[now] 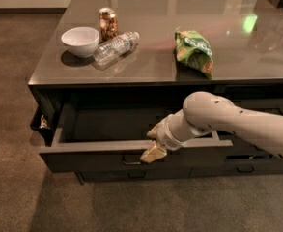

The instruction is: Open top drawer

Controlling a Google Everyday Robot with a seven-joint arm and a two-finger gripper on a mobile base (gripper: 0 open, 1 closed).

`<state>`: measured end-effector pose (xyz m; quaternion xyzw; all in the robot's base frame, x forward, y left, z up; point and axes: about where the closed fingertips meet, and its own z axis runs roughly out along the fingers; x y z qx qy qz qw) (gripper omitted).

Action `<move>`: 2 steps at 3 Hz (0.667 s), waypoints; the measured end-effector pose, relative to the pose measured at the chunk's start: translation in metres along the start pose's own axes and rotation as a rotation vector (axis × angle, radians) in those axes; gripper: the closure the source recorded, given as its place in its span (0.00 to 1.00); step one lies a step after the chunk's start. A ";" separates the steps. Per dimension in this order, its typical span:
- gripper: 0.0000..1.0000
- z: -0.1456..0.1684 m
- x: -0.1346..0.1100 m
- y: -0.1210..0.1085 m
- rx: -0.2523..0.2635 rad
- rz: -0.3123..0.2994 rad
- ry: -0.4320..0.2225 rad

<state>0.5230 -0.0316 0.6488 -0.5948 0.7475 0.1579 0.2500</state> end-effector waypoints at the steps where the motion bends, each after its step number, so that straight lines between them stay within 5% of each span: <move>1: 0.07 -0.005 0.013 0.010 -0.030 -0.014 0.022; 2: 0.00 -0.012 0.021 0.019 -0.047 -0.027 0.039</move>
Offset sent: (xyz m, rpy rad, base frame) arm -0.0362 -0.0309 -0.0003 -0.0556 0.0436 0.0633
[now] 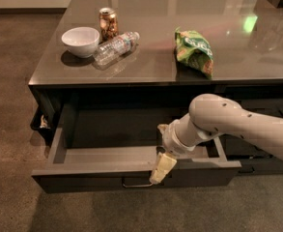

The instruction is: Open top drawer

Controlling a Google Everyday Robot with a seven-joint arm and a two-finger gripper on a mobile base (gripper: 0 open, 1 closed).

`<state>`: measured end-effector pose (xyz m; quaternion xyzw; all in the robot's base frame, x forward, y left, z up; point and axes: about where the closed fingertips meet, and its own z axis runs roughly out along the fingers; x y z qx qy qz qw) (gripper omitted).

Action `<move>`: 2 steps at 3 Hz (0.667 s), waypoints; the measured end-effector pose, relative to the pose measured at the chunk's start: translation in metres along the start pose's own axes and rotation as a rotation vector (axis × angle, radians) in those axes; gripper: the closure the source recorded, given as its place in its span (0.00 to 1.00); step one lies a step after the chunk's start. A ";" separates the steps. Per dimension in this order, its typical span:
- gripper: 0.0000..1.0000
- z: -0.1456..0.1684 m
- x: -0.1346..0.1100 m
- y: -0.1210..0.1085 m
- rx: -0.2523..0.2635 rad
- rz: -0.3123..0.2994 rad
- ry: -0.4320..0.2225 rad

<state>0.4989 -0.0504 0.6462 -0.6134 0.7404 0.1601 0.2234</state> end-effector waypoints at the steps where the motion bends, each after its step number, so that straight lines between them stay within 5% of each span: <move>1: 0.00 -0.013 0.006 0.008 0.007 -0.008 0.013; 2: 0.00 -0.030 0.006 0.016 0.022 -0.027 0.019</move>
Offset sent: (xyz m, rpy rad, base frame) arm -0.0304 -0.0290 0.0390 -0.0366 -0.0556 0.0141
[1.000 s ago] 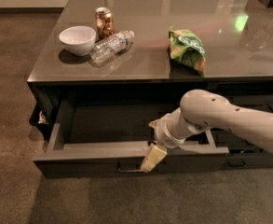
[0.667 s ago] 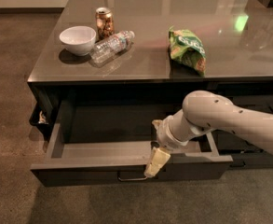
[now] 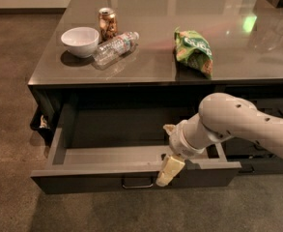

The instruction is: Open top drawer

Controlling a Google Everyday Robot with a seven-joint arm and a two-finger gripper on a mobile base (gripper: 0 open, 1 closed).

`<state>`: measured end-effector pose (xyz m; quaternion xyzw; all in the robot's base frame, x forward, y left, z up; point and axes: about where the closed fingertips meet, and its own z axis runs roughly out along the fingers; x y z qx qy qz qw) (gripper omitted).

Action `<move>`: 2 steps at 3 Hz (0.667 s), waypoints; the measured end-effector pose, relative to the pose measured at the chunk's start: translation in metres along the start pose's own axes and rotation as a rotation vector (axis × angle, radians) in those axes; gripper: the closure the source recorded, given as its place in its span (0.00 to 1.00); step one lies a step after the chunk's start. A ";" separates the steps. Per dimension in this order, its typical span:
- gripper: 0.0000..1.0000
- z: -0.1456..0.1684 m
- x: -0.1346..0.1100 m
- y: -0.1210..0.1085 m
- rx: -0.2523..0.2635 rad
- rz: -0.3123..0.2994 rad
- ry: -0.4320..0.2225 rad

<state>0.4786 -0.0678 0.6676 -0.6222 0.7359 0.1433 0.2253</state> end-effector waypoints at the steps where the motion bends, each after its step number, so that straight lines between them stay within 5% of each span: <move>1: 0.00 -0.019 0.000 0.004 0.023 -0.019 0.006; 2: 0.00 -0.036 -0.004 0.000 0.066 -0.021 0.012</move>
Offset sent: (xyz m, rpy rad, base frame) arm -0.0018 -0.0242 0.0524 -0.0348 -0.1060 -0.0481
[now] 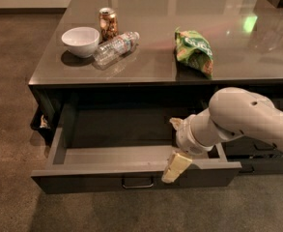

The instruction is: Open top drawer

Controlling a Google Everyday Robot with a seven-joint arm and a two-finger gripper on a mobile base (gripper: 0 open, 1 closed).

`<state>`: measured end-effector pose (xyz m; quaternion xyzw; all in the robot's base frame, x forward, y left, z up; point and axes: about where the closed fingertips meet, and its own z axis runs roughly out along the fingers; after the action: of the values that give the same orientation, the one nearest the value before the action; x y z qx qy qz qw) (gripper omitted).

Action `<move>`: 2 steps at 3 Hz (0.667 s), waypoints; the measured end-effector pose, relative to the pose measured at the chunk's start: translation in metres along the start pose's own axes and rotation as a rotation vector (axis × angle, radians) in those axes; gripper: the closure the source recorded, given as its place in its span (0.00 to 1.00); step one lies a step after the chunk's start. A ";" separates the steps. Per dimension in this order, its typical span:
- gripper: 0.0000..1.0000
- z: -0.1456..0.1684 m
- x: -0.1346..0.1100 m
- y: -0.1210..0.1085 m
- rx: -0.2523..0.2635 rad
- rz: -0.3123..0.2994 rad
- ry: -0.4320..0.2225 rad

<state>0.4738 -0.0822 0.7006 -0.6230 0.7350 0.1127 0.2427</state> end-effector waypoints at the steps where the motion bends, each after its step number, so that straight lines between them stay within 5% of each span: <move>1: 0.19 -0.012 -0.007 -0.019 0.049 0.002 -0.004; 2: 0.42 -0.013 -0.017 -0.037 0.071 0.000 -0.021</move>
Offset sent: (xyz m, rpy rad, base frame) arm 0.0579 0.0038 0.0326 0.0342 -0.0914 -0.0454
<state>0.5081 -0.0814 0.7250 -0.6129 0.7358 0.0930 0.2726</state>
